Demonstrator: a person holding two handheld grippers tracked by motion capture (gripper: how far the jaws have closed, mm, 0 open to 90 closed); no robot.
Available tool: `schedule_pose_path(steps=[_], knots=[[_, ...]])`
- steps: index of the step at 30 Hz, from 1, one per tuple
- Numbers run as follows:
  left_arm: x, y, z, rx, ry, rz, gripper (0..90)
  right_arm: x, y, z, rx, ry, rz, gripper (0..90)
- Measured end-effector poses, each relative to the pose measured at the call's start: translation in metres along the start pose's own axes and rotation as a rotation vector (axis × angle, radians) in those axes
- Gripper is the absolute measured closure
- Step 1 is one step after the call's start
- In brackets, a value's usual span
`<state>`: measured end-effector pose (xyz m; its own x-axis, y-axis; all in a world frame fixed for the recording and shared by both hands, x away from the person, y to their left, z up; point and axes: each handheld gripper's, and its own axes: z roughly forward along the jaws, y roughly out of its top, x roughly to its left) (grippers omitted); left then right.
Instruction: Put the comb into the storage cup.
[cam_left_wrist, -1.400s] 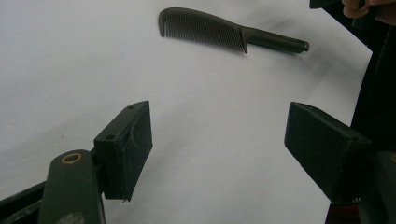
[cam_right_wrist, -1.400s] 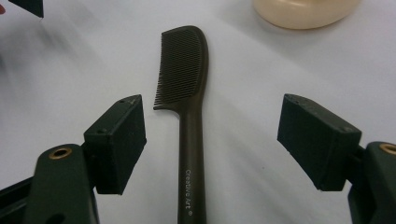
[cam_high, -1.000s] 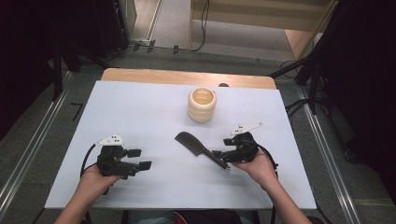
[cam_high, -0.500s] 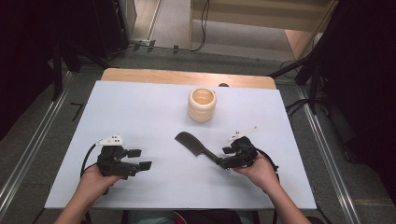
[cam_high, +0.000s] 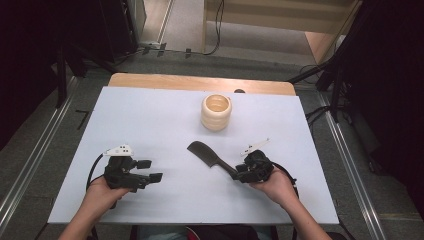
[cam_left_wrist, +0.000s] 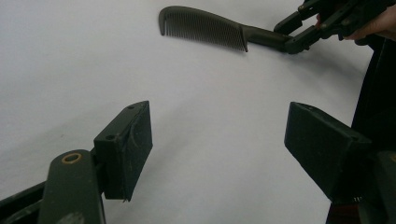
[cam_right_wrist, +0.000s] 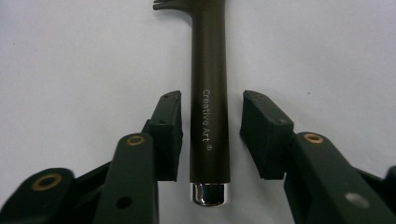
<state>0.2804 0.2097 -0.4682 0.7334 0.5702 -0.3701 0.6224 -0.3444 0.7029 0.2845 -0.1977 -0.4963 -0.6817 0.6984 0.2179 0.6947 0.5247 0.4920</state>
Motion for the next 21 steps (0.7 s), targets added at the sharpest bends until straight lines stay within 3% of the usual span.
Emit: schedule_pose_path(steps=[3,6,14,21], knots=[[0.000,0.000,0.000,0.000,0.000,0.000,24.1,0.004,0.001,0.001,0.020,-0.010,-0.022,64.0],[0.000,0.000,0.001,0.002,-0.002,-0.001,24.1,0.008,0.003,0.002,0.035,-0.053,-0.042,68.4],[-0.001,0.001,0.004,0.002,-0.004,-0.003,24.1,0.011,0.001,0.004,0.031,-0.081,-0.047,69.9],[-0.001,0.003,0.004,0.005,-0.008,-0.013,24.0,0.002,0.001,0.002,0.018,-0.019,-0.016,70.5]])
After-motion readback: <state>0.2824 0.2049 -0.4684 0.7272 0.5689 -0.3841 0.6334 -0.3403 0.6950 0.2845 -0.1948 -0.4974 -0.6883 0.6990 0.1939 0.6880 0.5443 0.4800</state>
